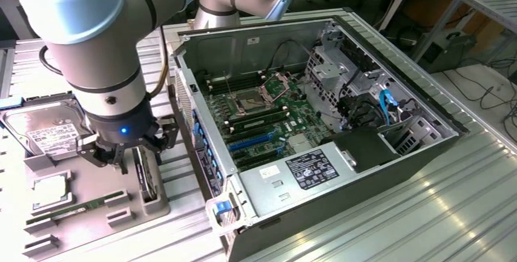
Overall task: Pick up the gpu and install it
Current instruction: 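Pick up the gpu and move the gpu toward the slot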
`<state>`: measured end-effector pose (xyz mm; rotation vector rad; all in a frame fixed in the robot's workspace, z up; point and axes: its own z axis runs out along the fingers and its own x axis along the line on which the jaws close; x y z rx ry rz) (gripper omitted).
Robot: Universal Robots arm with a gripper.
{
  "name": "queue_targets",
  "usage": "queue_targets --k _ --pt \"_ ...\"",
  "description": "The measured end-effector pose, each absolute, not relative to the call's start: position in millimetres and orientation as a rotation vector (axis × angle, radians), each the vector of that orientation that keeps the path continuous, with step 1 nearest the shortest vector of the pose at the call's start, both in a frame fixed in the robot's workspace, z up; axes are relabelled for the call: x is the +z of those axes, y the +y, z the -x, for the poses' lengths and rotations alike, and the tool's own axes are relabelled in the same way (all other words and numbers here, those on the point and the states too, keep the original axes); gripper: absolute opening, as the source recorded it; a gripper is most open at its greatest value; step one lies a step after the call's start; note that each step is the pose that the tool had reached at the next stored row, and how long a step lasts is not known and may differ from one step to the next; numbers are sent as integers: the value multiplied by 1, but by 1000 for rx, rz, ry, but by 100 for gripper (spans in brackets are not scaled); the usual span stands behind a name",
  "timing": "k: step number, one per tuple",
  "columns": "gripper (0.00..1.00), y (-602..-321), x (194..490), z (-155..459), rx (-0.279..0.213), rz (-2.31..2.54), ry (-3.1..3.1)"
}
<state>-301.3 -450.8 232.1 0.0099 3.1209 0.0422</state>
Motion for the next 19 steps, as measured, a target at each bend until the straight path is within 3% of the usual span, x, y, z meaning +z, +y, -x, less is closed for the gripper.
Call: queue_targets --k 19 --pt "58 -451 225 301 42 -10 3121"
